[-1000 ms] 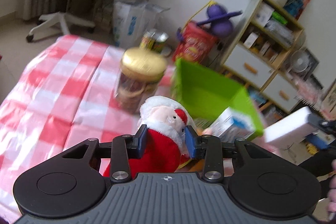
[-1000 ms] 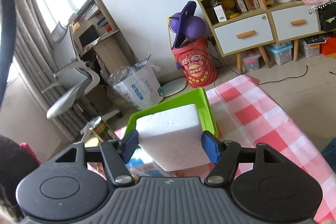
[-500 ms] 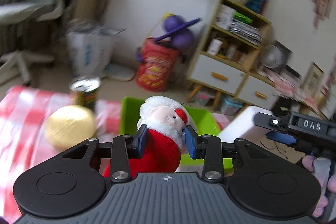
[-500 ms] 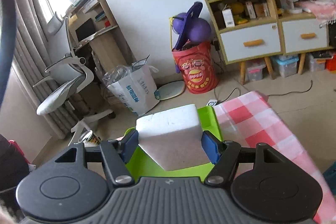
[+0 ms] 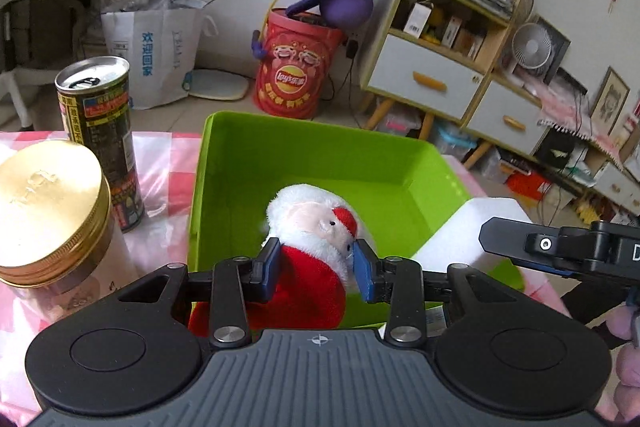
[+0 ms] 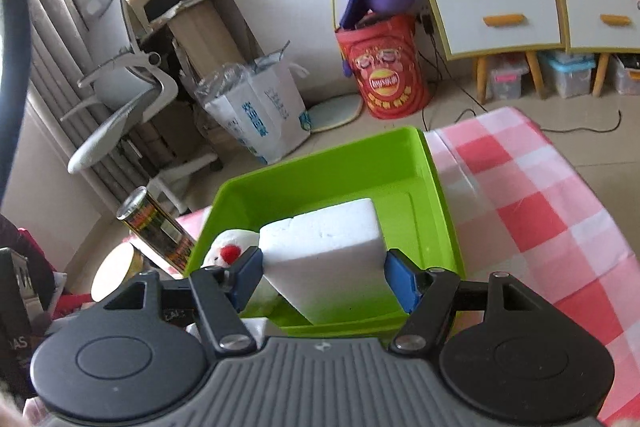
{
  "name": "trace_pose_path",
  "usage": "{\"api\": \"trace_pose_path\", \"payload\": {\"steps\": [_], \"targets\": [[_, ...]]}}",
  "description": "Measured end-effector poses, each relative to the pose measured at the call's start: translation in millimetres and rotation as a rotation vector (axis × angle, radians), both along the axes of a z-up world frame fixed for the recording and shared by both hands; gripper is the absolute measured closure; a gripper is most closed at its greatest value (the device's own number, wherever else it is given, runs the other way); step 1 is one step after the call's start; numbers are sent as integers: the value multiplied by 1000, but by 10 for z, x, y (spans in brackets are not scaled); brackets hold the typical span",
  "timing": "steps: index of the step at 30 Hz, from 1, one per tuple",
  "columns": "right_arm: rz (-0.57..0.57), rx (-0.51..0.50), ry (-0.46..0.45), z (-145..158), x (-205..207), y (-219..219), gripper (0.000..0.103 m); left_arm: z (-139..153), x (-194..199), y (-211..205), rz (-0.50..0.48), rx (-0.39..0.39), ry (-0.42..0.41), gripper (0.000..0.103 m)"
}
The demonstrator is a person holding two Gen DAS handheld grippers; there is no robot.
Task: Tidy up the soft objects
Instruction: 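Carry the Santa and foam block into the green bin while both tools open, then withdraw both open tools from the green bin back over the table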
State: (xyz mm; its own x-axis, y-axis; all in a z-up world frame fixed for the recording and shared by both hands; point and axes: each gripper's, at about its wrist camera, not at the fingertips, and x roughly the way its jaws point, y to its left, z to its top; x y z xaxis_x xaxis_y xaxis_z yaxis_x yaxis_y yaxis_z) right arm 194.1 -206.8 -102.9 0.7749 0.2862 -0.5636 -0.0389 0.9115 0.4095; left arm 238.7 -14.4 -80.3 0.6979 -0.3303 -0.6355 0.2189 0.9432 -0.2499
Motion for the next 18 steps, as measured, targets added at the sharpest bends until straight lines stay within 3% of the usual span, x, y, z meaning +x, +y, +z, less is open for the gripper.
{"api": "trace_pose_path", "payload": {"steps": [8,11,15,18], "targets": [[-13,11,0,-89,28,14,42,6,44,31,-1,-7,-6,56],[-30,33,3,-72,27,-20,30,62,-4,13,-6,-3,-37,33],[-37,36,0,27,-15,-52,29,152,-74,-8,-22,19,-48,23],[-41,14,-13,126,-76,-57,26,229,-134,-16,-23,42,-49,22]]}}
